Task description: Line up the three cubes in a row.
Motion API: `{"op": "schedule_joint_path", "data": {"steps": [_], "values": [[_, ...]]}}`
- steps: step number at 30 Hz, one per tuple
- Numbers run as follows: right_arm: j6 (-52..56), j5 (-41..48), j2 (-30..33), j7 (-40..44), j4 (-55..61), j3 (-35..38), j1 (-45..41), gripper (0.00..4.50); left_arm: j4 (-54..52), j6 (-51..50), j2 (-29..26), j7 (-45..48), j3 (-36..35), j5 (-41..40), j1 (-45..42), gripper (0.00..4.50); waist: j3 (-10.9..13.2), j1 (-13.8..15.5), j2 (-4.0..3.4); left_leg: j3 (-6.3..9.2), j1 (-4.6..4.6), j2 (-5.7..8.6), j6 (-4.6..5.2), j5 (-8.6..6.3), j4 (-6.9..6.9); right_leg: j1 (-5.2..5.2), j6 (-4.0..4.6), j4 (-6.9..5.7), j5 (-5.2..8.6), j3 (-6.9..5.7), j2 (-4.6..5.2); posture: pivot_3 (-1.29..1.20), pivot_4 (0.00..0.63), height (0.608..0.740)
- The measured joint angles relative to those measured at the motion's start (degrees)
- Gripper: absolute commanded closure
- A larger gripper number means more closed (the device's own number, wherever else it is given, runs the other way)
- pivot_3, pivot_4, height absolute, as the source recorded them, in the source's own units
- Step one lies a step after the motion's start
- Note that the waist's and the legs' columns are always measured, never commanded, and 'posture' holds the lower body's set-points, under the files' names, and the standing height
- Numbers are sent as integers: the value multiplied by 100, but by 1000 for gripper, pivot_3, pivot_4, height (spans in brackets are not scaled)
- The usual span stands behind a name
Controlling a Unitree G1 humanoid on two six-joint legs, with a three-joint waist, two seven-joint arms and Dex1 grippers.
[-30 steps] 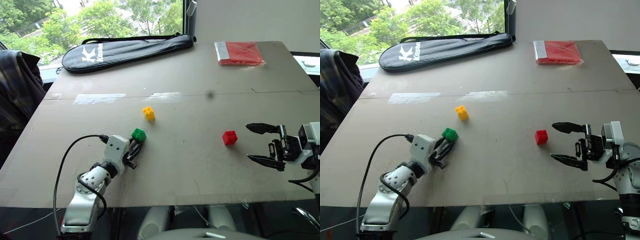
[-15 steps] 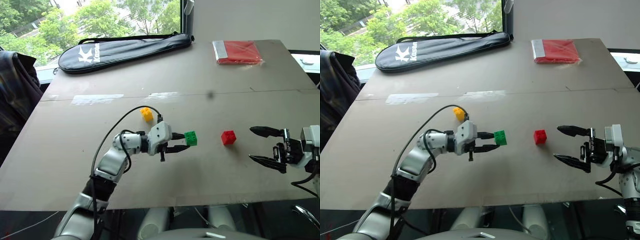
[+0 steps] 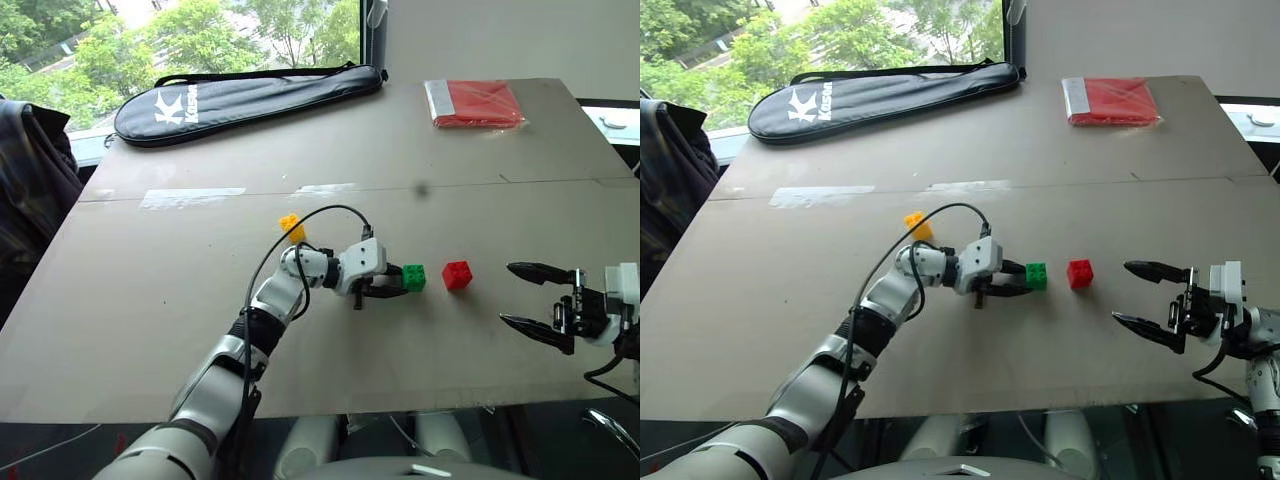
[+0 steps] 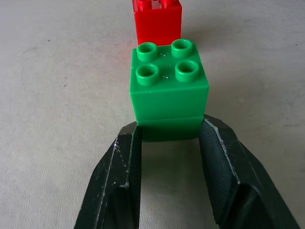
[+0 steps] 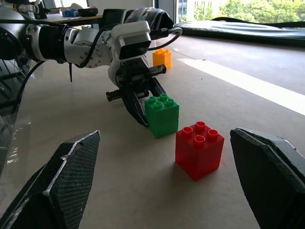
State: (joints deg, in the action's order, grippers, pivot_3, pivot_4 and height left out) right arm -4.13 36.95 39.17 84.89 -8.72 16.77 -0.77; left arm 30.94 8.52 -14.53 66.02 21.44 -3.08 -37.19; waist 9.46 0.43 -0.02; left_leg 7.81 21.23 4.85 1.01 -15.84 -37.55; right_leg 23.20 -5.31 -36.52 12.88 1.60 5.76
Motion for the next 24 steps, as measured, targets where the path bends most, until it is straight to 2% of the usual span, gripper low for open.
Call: {"op": "schedule_joint_path", "data": {"steps": [4,6,8,10,11,19,24], "values": [[0,0,0,-30,4,0,13,0,54,34,41,-7,-12,67,-39,3348,0,3,0,1,-1,0,0,0,-1,0,0,-4,0,0,0,0,150,732],[0,0,1,-35,5,0,14,0,83,30,66,-26,-29,67,-40,2321,0,3,0,1,-1,0,0,0,-1,0,0,-5,0,0,0,0,150,732],[0,0,2,-39,6,0,15,0,112,12,94,-78,-64,71,-39,1573,0,2,0,1,-1,0,0,0,-2,0,0,-6,0,0,0,0,150,732],[0,-3,3,-45,10,0,14,0,111,-32,118,-161,-88,70,-39,469,0,2,0,2,-2,0,0,0,-2,0,0,-8,0,0,0,0,150,732],[0,-4,3,-46,13,0,13,0,111,-38,122,-172,-95,70,-39,122,0,1,0,2,-2,0,0,0,-2,0,0,-8,0,0,0,0,150,732],[27,4,3,8,22,-4,-91,0,-146,-36,23,-325,-147,57,170,22,0,-17,0,3,-5,0,0,0,-2,0,0,-11,0,0,-1,0,150,732],[265,190,-3,101,141,-14,-203,0,-1423,-502,-485,-448,-530,-173,1063,22,1,-120,0,4,-3,-2,0,0,-2,5,0,-17,0,4,1,0,150,732]]}}
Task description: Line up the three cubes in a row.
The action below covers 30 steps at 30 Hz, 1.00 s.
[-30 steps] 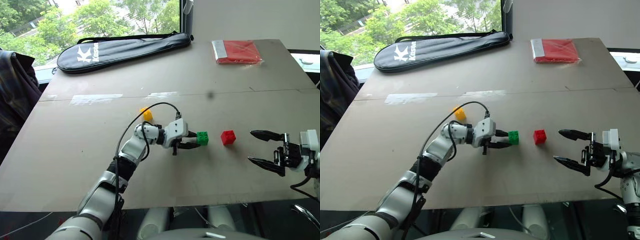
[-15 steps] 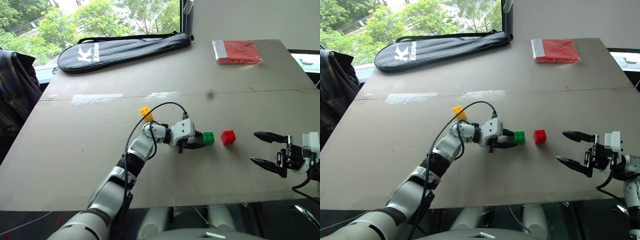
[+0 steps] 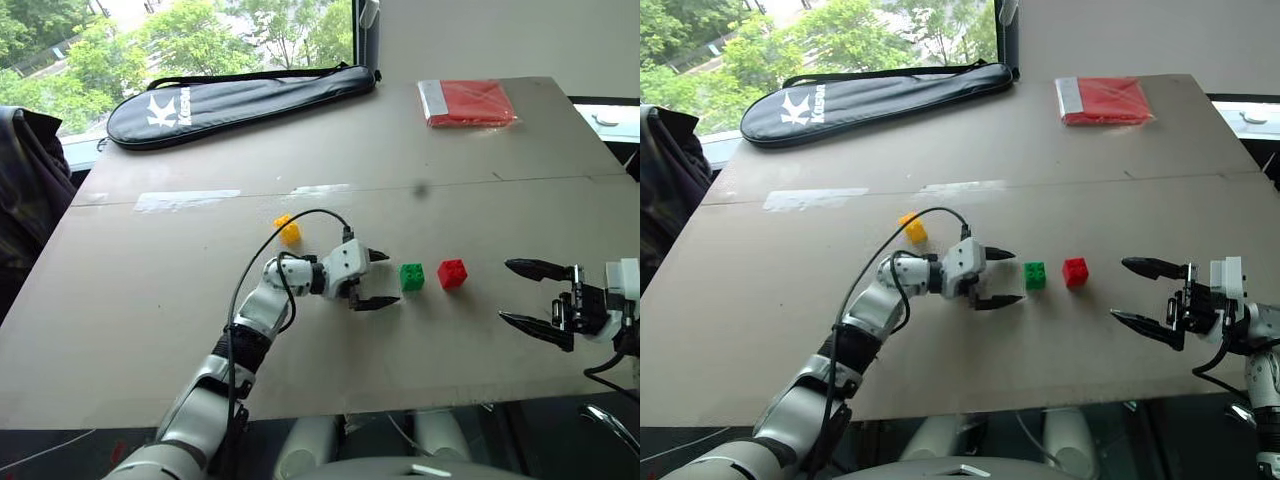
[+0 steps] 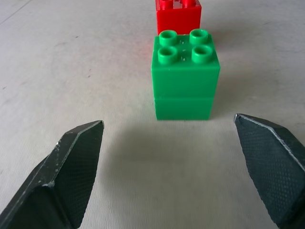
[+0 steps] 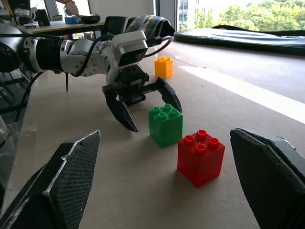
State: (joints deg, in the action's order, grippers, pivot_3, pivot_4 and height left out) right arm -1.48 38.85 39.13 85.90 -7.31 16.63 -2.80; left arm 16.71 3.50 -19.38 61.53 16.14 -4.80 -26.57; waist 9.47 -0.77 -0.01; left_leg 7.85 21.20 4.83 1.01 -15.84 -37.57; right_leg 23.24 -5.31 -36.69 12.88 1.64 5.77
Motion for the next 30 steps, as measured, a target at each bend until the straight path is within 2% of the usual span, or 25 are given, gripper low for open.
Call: {"op": "schedule_joint_path", "data": {"steps": [5,6,11,14,19,23,30], "values": [[202,62,-21,-147,72,-18,-251,0,-1780,-866,-209,-469,-489,-499,1071,22,0,2,-1,-3,-2,-2,1,-1,0,4,1,-3,0,7,2,0,150,732],[261,80,-34,-163,106,-29,-314,0,-2459,-1180,-215,-795,-740,-683,1504,22,0,12,0,0,0,-2,4,-3,0,4,1,-4,0,5,2,0,150,732],[371,118,-122,-240,121,-36,-381,0,-3586,-1579,-37,-2077,-1692,-764,2547,22,0,43,0,-5,-3,-2,13,-8,0,3,1,-4,0,10,2,0,150,732],[373,103,-177,-242,105,-46,-406,0,-3619,-1709,396,-3226,-2238,-482,2704,22,1,81,3,-3,-4,-1,13,-8,0,1,1,-4,0,7,1,0,150,732],[374,76,-226,-194,43,-101,-576,0,-3278,-1927,1167,-4951,-2607,18,2518,22,2,171,7,-3,-5,1,11,-6,-9,-5,1,-4,0,2,0,0,150,732],[371,59,-223,-135,-57,-100,-638,0,-2919,-1884,1208,-5352,-2300,456,2426,22,2,168,8,-3,1,2,-9,5,-9,-2,1,-3,0,1,0,0,150,732],[326,30,-222,-124,-61,-88,-615,0,-2563,-2052,1112,-5410,-1873,744,2175,22,2,153,8,-3,1,1,-3,1,-9,-1,1,-4,0,1,-1,0,150,732]]}}
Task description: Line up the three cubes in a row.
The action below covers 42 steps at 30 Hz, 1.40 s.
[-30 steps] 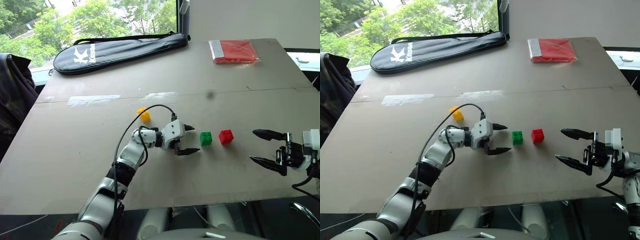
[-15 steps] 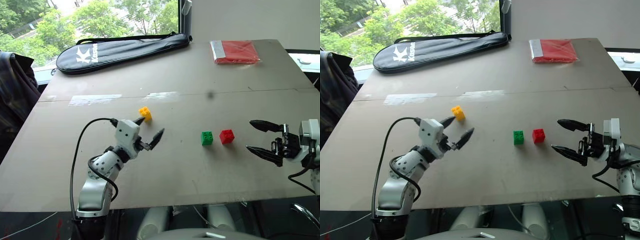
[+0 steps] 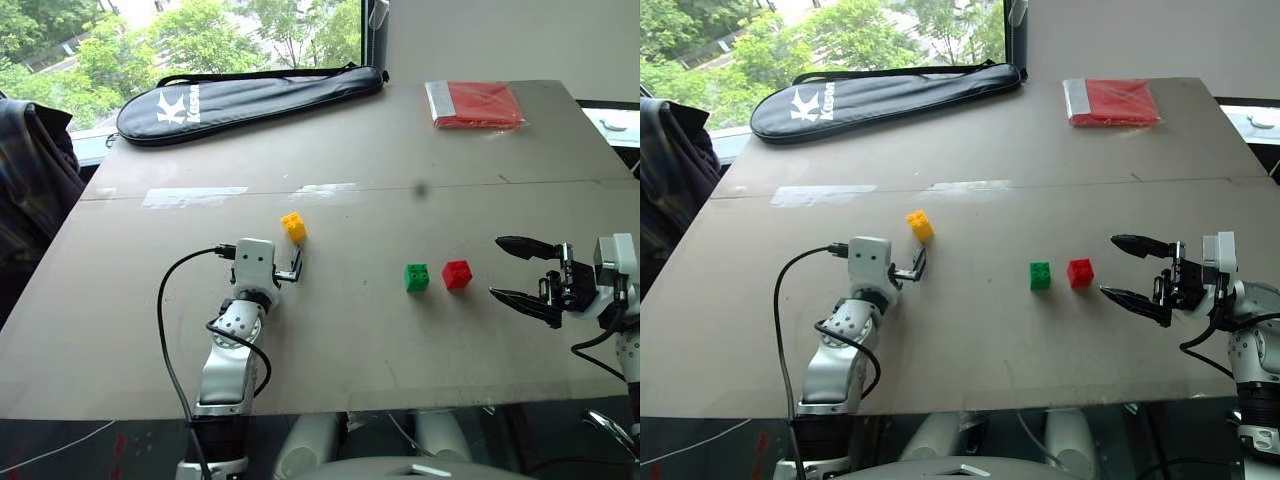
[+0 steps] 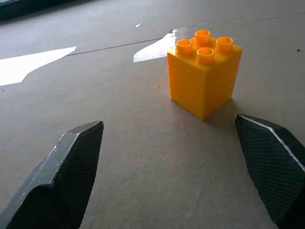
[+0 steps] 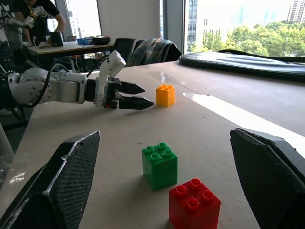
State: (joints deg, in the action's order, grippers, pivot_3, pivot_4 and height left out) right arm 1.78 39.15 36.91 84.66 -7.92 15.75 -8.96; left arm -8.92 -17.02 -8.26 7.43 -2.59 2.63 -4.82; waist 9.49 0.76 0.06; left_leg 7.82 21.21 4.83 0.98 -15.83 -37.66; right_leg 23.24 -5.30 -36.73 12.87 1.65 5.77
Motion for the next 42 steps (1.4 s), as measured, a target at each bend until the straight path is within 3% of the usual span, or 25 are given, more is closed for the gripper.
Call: {"op": "schedule_joint_path", "data": {"steps": [14,31,42], "values": [[-119,-66,0,-125,71,6,152,0,748,-294,360,-473,491,294,-982,22,0,2,1,0,0,2,-7,5,-3,-1,-1,-1,0,-1,1,0,150,732],[-186,-74,0,-269,241,6,180,0,841,-513,511,-791,314,175,-1114,22,-1,-2,0,-1,-4,0,-8,5,-3,-2,-1,-3,0,0,-1,0,150,732],[50,-32,-98,-815,380,6,155,0,937,-347,416,-761,328,175,-1113,22,-2,-5,-1,-1,-5,0,-8,5,-4,-2,-1,-3,0,1,-1,0,150,732]]}}
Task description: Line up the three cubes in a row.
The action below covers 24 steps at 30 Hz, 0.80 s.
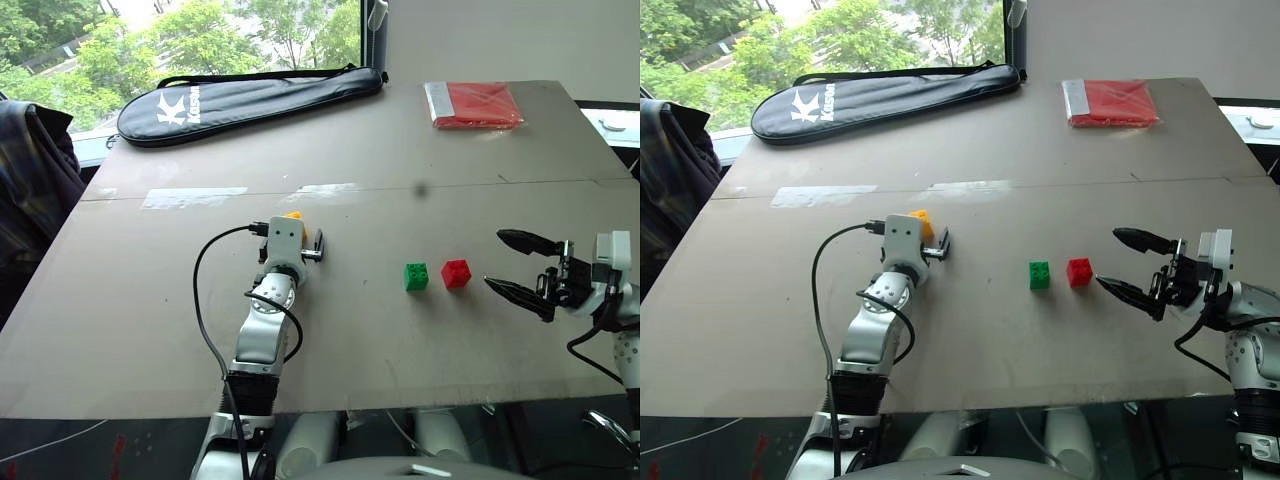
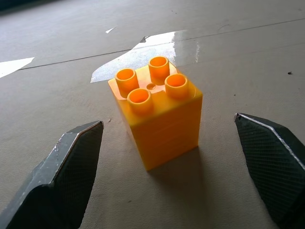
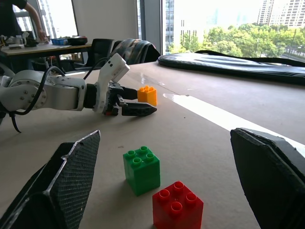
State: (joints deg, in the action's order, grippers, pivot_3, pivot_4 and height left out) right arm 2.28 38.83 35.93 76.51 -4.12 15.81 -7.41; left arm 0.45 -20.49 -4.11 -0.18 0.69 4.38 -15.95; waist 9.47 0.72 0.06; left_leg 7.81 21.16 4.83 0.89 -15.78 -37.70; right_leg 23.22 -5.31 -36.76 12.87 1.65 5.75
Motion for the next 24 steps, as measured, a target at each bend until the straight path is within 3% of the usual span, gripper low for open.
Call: {"op": "schedule_joint_path", "data": {"steps": [4,5,7,12,24], "values": [[-1,8,1,17,0,0,0,0,9,12,-28,3,22,1,0,22,0,-1,0,0,0,0,0,0,0,0,0,0,0,0,0,0,150,732],[-1,8,1,36,-1,0,0,0,10,19,-39,5,33,1,0,258,0,-1,0,0,0,0,0,0,0,0,0,0,0,0,0,0,150,732],[-4,8,1,60,-2,0,0,0,19,59,-46,40,42,-5,4,825,0,-1,0,-1,0,0,0,0,0,0,0,0,0,0,0,0,150,732],[-9,9,1,101,-18,0,0,0,18,62,-47,39,35,-5,11,3227,0,-2,0,-1,0,0,0,0,0,0,0,0,0,0,0,0,150,732],[-46,12,1,212,-96,0,3,0,-7,50,-227,440,7,-154,44,3301,-3,-4,-4,-1,-1,0,0,0,0,0,0,0,0,0,0,0,150,732]]}}
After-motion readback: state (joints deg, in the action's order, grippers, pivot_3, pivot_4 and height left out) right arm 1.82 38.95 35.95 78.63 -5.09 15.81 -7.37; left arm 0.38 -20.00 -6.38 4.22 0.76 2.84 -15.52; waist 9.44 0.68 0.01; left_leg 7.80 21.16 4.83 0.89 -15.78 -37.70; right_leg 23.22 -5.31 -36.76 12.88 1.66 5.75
